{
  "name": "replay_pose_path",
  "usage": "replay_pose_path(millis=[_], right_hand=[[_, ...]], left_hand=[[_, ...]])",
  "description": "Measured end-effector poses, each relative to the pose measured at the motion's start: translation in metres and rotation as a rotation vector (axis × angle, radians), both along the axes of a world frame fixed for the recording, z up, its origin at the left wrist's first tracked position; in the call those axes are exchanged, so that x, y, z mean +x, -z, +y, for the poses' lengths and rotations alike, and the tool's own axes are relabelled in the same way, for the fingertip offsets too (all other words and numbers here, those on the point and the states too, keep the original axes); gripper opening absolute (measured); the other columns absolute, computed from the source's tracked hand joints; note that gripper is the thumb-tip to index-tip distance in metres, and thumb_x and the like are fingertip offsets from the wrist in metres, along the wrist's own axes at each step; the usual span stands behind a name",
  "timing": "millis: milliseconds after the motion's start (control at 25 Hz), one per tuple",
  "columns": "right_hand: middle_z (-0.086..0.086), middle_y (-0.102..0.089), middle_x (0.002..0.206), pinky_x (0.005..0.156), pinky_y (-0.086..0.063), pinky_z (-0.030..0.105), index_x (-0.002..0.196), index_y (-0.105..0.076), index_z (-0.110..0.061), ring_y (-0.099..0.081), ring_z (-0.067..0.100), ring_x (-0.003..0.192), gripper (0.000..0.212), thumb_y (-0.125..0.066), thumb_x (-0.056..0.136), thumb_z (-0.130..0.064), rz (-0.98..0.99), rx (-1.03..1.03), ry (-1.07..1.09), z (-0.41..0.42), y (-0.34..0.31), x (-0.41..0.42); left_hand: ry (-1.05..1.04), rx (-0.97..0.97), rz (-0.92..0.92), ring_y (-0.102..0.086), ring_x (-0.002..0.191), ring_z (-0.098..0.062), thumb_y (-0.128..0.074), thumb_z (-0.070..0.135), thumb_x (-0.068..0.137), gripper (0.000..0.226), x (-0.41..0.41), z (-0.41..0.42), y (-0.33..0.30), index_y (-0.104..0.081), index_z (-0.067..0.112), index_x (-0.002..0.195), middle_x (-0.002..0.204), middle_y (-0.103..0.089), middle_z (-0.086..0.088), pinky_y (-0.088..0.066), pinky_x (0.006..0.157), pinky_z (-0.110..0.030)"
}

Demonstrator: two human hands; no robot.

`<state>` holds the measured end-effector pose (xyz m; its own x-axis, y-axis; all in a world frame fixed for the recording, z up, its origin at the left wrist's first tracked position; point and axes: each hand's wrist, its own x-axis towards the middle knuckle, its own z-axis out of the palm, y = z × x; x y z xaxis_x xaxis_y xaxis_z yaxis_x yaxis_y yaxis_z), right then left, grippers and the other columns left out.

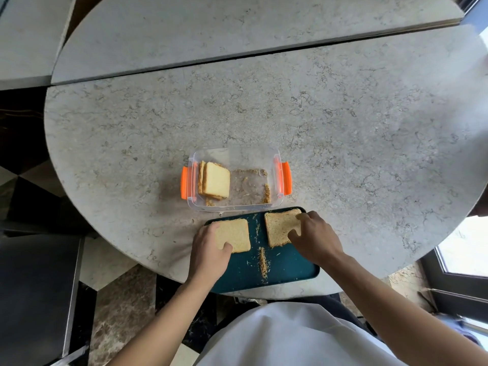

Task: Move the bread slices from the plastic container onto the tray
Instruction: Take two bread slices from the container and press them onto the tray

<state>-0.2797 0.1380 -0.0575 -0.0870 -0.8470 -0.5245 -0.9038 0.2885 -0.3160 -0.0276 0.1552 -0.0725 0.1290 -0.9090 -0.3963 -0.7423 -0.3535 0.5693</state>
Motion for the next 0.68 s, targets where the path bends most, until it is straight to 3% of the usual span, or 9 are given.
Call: replay_pose_path(millis=[120, 240, 360, 680], right_hand=[[0.009, -0.045, 0.145, 0.092, -0.055, 0.043, 0.142, -0.049, -0.022, -0.048, 0.028, 0.128, 0.052, -0.055, 0.092, -0.034, -0.005, -0.057, -0.124, 0.007, 0.005, 0.011], [0.010, -0.035, 0.150, 0.094, -0.054, 0.043, 0.145, -0.043, -0.033, -0.039, 0.031, 0.133, 0.058, -0.058, 0.089, -0.034, 0.021, -0.081, -0.232, 0.014, 0.012, 0.021], [0.011, -0.030, 0.151, 0.099, -0.050, 0.044, 0.148, -0.037, -0.040, -0.036, 0.034, 0.132, 0.063, -0.056, 0.088, -0.035, 0.051, -0.087, -0.303, 0.020, 0.019, 0.024], [0.011, -0.031, 0.149, 0.103, -0.047, 0.045, 0.149, -0.036, -0.042, -0.034, 0.034, 0.133, 0.064, -0.054, 0.087, -0.037, 0.057, -0.087, -0.319, 0.019, 0.020, 0.017]], left_hand=[[0.408, -0.146, -0.153, -0.030, 0.140, -0.022, -0.060, 0.007, 0.089, 0.052, -0.010, 0.012, 0.004, -0.050, 0.015, 0.139, 0.150, -0.041, -0.007, -0.027, 0.117, -0.034], [0.613, -0.130, -0.295, -0.013, 0.149, -0.026, -0.054, 0.007, 0.091, 0.060, -0.016, 0.019, 0.014, -0.041, 0.026, 0.146, 0.162, -0.020, -0.006, -0.020, 0.121, -0.044], [0.673, -0.099, -0.375, -0.004, 0.151, -0.028, -0.051, 0.013, 0.092, 0.063, -0.013, 0.022, 0.020, -0.035, 0.034, 0.149, 0.166, -0.008, -0.006, -0.018, 0.121, -0.047], [0.636, -0.094, -0.349, -0.002, 0.152, -0.027, -0.049, 0.019, 0.094, 0.060, -0.008, 0.020, 0.017, -0.033, 0.031, 0.151, 0.166, -0.006, -0.008, -0.012, 0.123, -0.045]])
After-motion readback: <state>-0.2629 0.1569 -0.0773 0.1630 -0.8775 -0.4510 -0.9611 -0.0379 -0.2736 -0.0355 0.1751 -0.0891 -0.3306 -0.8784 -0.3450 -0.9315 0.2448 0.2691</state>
